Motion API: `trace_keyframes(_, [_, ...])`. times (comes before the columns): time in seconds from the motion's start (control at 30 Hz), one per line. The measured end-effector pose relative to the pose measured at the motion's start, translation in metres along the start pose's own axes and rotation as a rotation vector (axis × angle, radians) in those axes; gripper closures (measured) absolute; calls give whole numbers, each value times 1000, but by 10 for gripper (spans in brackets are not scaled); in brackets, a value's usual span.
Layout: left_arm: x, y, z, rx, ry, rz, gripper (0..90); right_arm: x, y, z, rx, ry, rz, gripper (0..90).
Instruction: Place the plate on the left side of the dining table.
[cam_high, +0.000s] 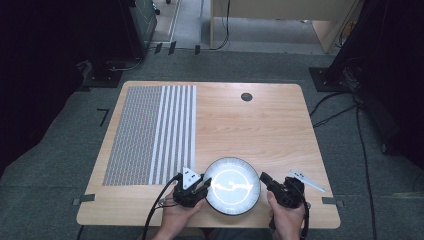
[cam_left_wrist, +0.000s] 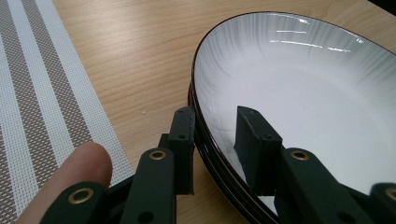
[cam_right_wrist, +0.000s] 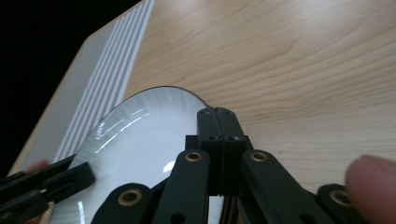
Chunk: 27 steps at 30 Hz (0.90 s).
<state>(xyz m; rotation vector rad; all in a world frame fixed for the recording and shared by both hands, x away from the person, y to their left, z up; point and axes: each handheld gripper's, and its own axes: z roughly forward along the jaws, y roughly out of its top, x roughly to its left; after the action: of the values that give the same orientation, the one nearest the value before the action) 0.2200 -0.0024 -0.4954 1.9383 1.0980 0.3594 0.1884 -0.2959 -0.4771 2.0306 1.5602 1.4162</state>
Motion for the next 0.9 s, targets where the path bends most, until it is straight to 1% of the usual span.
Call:
trace_keyframes(0.07, [1,0,-1,-2,-5,-1,692,-1,0,-1,-30,-68,-47,900])
trace_keyframes(0.1, [1,0,-1,-4,-2,1,696,-4,0,0,-19,-62,-52,900])
trace_keyframes(0.13, [0,0,-1,-4,0,5,701,-7,1,2,14,-18,-39,858])
trace_keyframes(0.17, [0,0,-1,-6,4,10,709,-9,1,3,33,1,-33,823])
trace_keyframes(0.2, [0,0,-1,-9,3,11,712,-10,0,5,57,10,-37,825])
trace_keyframes(0.27, [1,0,-1,-9,1,13,716,-10,-2,8,84,15,-45,830])
trace_keyframes(0.3, [1,0,-1,-9,2,13,718,-9,-3,9,101,27,-47,835])
trace_keyframes(0.33, [1,0,-1,-9,3,11,721,-9,-3,10,108,36,-51,832])
trace_keyframes(0.4, [0,0,-1,-9,7,12,724,-6,-3,10,110,22,-69,832])
trace_keyframes(0.5, [-1,-1,-1,-7,19,14,728,-7,-3,10,122,30,-66,826])
trace_keyframes(0.53, [-1,-1,0,-9,21,13,730,-7,-2,9,133,35,-56,818])
trace_keyframes(0.6, [-2,-1,0,-10,28,14,732,-6,-2,9,137,38,-58,803])
trace_keyframes(0.63, [-2,-2,0,-12,26,8,733,-6,-2,9,139,39,-58,795])
trace_keyframes(0.7, [-1,-2,0,-18,23,1,735,-6,-1,10,150,50,-51,783])
trace_keyframes(0.77, [-1,-2,0,-18,21,-4,735,-8,0,10,161,64,-27,782])
trace_keyframes(0.8, [-1,-2,0,-17,19,-5,733,-8,0,10,176,75,-11,781])
trace_keyframes(0.83, [-1,-2,0,-15,18,-5,730,-9,1,11,193,91,14,778])
trace_keyframes(0.9, [0,-2,1,-18,18,-5,730,-10,1,12,203,113,65,767])
